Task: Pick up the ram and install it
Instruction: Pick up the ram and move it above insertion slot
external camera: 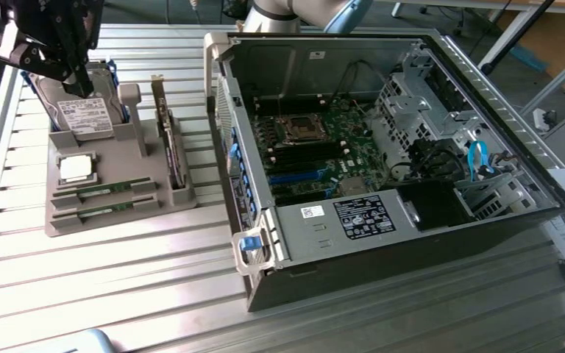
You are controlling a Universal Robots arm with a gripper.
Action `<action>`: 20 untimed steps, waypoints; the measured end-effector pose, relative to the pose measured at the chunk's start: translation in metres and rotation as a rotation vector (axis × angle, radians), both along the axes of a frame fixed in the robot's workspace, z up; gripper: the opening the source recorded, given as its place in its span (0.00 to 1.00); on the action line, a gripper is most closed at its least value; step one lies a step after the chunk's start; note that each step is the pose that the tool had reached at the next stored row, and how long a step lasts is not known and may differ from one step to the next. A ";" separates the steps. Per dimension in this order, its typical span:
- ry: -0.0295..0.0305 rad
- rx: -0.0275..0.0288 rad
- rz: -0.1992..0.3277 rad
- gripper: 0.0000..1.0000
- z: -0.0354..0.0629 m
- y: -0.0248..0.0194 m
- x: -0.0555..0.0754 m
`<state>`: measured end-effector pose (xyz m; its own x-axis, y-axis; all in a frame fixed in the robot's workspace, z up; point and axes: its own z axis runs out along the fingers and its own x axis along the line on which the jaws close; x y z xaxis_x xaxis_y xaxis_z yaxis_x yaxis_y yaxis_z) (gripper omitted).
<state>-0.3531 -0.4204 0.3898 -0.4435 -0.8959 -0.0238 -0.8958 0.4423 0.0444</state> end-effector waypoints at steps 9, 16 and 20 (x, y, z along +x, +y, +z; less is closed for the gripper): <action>0.0000 -0.0002 0.149 0.11 0.0000 0.0000 0.000; -0.0001 -0.0003 0.258 0.11 0.0000 0.0000 0.000; -0.0001 -0.0004 0.333 0.11 0.0000 0.0000 0.000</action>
<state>-0.3531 -0.4204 0.3898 -0.1266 -0.9917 -0.0235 -0.9911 0.1255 0.0442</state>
